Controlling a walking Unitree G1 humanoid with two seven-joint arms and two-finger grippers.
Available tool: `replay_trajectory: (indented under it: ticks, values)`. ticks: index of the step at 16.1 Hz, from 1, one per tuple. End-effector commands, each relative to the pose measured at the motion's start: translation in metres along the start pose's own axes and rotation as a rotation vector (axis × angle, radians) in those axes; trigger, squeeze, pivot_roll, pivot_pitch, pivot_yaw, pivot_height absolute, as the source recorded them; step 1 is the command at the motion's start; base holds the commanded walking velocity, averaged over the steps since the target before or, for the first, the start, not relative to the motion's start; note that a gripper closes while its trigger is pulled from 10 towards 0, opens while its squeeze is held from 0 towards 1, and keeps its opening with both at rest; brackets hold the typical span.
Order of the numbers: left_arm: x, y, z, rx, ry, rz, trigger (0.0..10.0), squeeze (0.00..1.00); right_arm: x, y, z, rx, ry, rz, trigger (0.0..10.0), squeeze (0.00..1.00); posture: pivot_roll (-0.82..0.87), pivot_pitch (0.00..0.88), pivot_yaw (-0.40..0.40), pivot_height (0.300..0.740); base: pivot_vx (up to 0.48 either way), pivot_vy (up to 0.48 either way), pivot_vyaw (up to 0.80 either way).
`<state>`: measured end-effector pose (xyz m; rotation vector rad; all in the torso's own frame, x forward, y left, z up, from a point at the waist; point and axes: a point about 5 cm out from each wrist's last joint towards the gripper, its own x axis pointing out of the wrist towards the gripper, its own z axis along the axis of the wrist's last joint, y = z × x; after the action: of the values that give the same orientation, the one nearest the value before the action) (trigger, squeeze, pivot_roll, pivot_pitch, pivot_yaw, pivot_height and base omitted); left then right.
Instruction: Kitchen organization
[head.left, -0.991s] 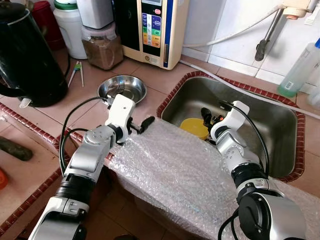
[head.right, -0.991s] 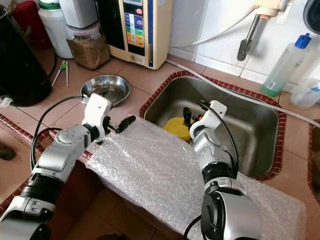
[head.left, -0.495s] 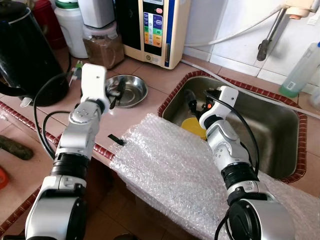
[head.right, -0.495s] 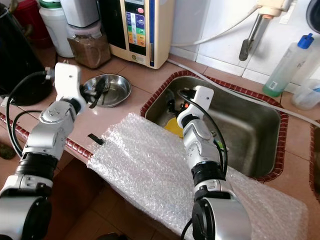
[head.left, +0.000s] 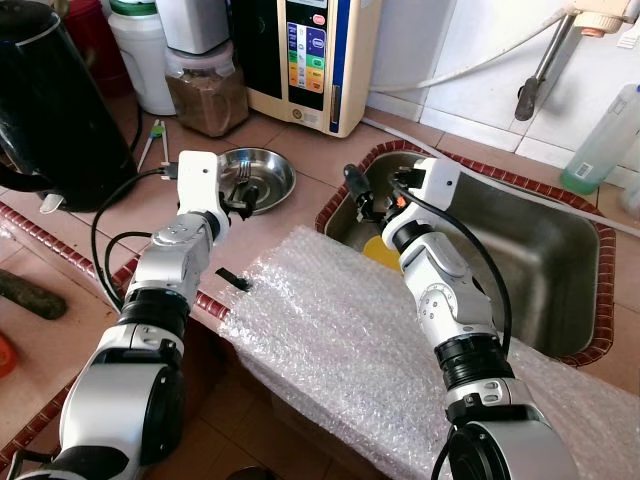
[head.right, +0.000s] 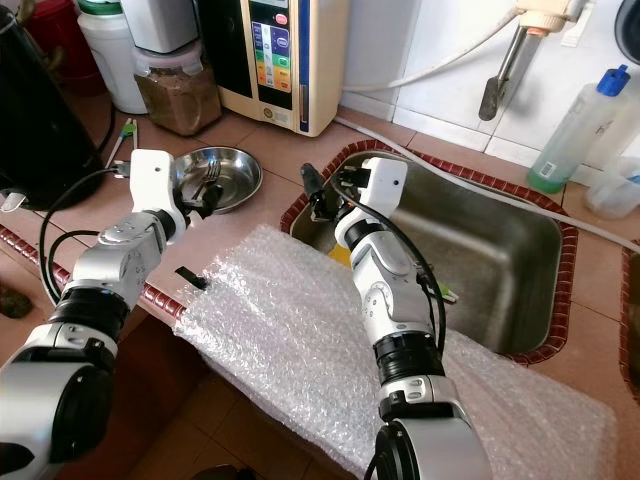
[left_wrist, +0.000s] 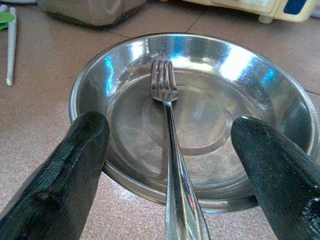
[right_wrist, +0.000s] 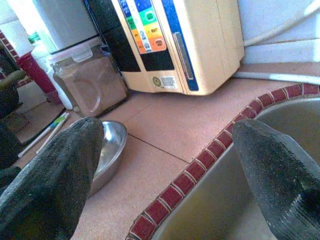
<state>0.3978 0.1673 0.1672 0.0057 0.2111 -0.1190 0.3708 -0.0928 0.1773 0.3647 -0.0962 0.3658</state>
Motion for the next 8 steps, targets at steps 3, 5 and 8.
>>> replay_trajectory:
  ticks: [3, 5, 8]
  values:
    - [0.001, -0.001, -0.012, 0.022, 0.112, -0.052, 4.3, 0.0, -0.005, -0.006, 0.0, -0.002, 0.013, -0.028, 10.0, 0.21, 0.03, 0.062, 0.024, 0.74, 0.0, 0.0, 0.0]
    - [0.0, 0.001, -0.016, 0.026, 0.131, -0.062, 1.9, 0.0, -0.005, -0.005, 0.0, -0.002, 0.017, -0.027, 10.0, 0.21, 0.04, 0.065, 0.024, 0.74, 0.0, 0.0, 0.0]
    - [0.0, 0.002, -0.017, 0.026, 0.142, -0.074, 0.0, 0.0, -0.005, -0.004, 0.001, 0.003, 0.022, -0.013, 10.0, 0.21, 0.04, 0.063, 0.022, 0.74, 0.0, 0.0, 0.0]
